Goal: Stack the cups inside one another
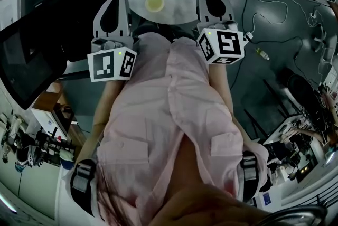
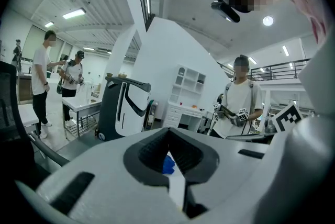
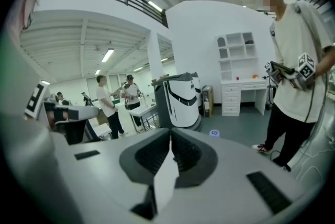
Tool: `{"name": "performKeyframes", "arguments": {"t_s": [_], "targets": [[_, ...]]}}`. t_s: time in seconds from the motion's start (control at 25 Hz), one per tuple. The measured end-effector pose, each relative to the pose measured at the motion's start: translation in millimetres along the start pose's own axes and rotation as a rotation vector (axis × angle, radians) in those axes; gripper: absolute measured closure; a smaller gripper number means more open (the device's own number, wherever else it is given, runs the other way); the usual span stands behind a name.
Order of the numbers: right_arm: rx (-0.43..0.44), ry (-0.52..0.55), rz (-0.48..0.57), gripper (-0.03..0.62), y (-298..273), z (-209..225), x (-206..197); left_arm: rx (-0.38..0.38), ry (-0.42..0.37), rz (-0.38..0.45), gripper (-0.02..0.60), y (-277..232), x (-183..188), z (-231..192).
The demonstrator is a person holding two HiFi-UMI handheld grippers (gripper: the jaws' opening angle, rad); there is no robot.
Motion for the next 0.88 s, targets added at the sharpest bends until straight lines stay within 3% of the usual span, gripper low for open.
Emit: {"name": "performKeyframes", "arguments": {"t_s": [0.28, 0.44, 0.64, 0.88], "targets": [[-0.015, -0.059, 0.075, 0.56, 34.1, 3.1, 15.6, 0.007, -0.014, -0.001, 0.566, 0.8, 0.8, 6.4], [-0.023, -0.05, 0.076, 0.56, 50.9, 12.6, 14.9, 0.01, -0.012, 0.032, 0.566, 1.4, 2.9, 18.6], [-0.057, -0.082, 0.071, 0.559, 79.2, 28.2, 3.8, 0.033, 0.008, 0.014, 0.566, 13.0, -8.7, 29.0], [-0.03, -0.087, 0.132, 0.559, 83.2, 30.6, 15.1, 0.059, -0.006, 0.038, 0.566, 20.4, -6.0, 27.9]]}}
Point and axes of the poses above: the fingertips, and each gripper's own axes: y backward along the fingers, z to its right, x out of its top, the point moved 4 cm from there along y, backward along the fingers, and after that the axes turned 6 degrees about -y, right-handed, at the moved point
